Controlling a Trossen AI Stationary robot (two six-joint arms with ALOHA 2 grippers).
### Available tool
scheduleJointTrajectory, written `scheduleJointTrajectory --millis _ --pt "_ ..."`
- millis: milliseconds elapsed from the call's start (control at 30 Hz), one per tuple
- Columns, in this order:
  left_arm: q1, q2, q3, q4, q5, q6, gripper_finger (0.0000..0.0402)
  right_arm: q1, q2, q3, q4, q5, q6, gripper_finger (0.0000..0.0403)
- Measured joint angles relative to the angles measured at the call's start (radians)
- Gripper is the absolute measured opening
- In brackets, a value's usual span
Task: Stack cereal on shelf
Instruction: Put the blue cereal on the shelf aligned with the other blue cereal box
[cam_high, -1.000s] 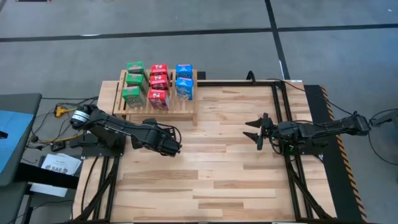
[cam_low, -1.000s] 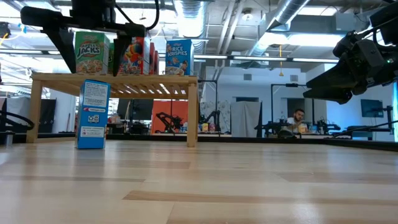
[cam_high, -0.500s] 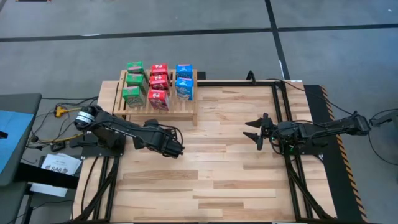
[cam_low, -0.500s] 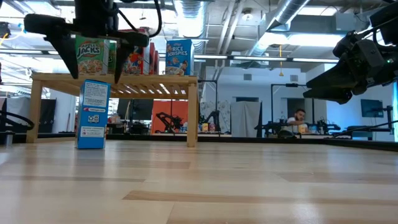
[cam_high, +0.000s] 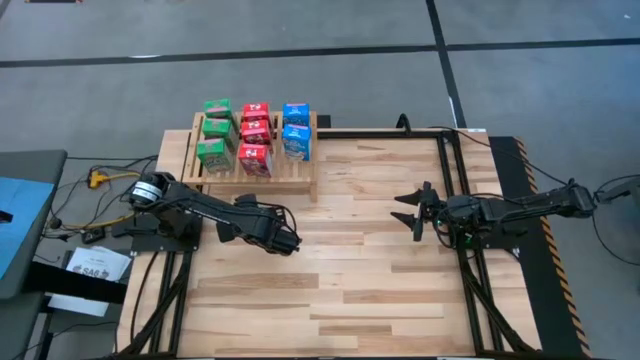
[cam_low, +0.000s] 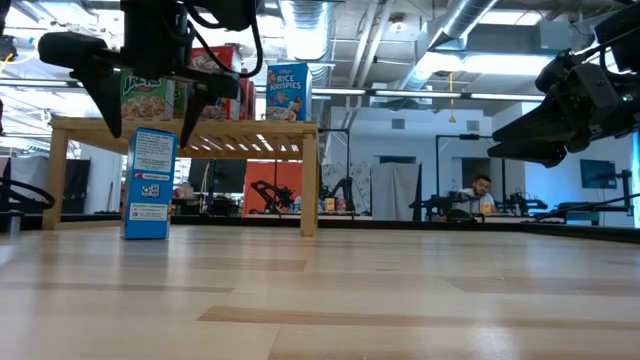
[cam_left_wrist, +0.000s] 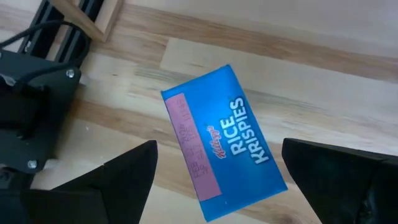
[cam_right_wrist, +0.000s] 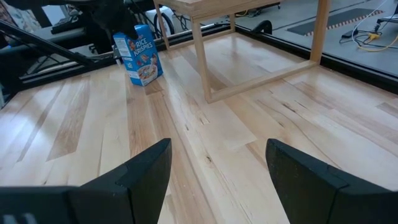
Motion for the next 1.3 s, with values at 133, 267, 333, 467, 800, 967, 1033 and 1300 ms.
scheduleJointTrajectory --millis 133,267,333,467,800,967,1033,1300 --pt "0.000 0.002 0.000 -0.015 -0.008 0.019 0.0334 0.000 0.000 0.000 0.000 0.000 0.000 0.0286" --pt "0.000 0.002 0.000 -0.022 -0.004 0.020 0.0334 0.000 0.000 0.000 0.000 0.000 0.000 0.0286" --pt "0.000 0.002 0.000 -0.023 -0.004 0.019 0.0331 0.000 0.000 0.000 0.000 0.000 0.000 0.0286" --pt "0.000 0.002 0.000 -0.020 -0.003 0.004 0.0303 0.000 0.000 0.000 0.000 0.000 0.000 0.0286" --pt "0.000 0.002 0.000 -0.016 0.019 -0.004 0.0194 0.000 0.000 0.000 0.000 0.000 0.000 0.0286" --pt "-0.004 0.002 0.000 -0.016 0.023 -0.002 0.0167 0.000 0.000 0.000 0.000 0.000 0.000 0.0286" --pt "-0.014 0.002 0.000 -0.016 0.030 0.001 0.0162 0.000 0.000 0.000 0.000 0.000 0.000 0.0286" --pt "-0.080 -0.032 0.009 -0.025 0.047 0.114 0.0160 0.000 0.000 0.000 -0.001 0.000 0.000 0.0286"
